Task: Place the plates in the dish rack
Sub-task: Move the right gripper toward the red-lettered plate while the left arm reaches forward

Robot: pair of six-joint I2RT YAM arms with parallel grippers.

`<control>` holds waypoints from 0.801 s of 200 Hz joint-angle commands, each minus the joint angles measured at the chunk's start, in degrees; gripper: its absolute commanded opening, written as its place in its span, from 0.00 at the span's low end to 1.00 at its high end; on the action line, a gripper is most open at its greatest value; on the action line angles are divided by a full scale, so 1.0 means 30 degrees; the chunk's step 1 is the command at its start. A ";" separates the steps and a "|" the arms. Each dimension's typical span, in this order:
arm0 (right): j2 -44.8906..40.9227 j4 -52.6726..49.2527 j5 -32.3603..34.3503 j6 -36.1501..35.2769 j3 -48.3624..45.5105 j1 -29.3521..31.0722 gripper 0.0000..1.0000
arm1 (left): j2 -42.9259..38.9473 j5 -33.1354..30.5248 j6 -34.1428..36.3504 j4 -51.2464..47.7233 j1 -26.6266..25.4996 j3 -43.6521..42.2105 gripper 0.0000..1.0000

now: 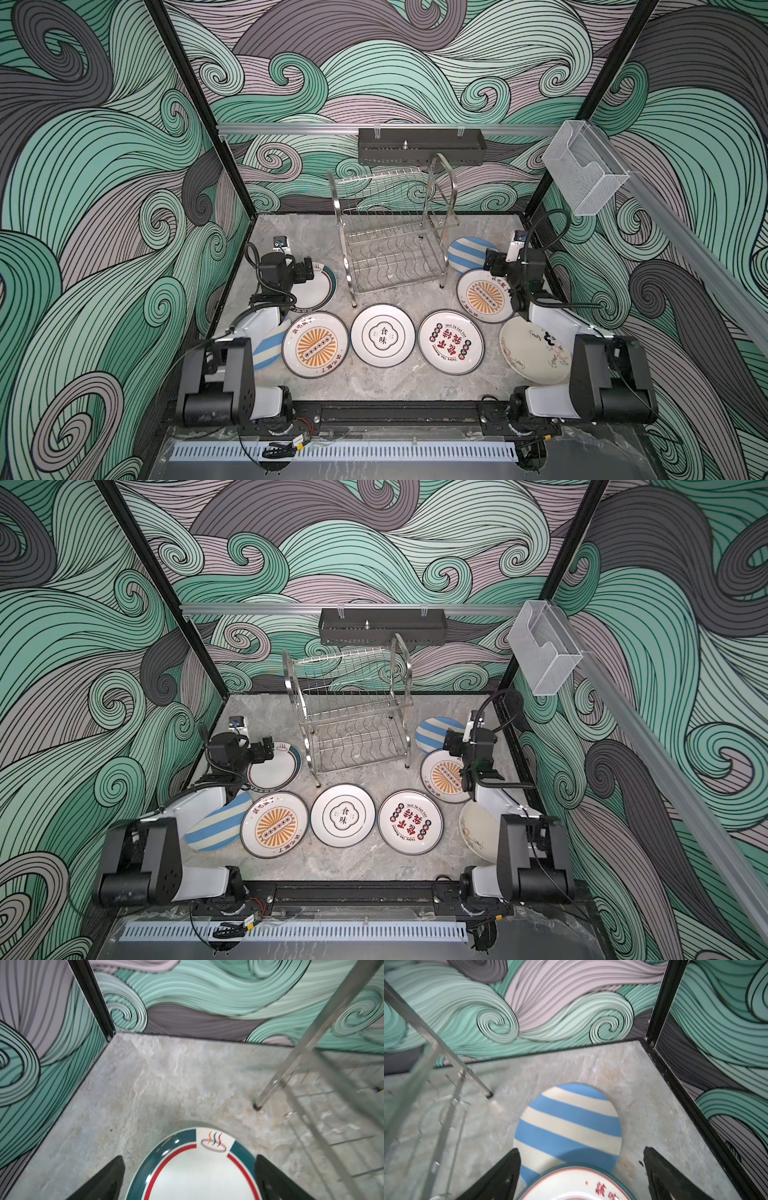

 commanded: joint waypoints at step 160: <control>0.4520 -1.2175 -0.5671 0.2316 0.4487 -0.4885 0.91 | -0.5316 0.5361 -0.6701 -0.4809 -0.2296 -0.1009 0.99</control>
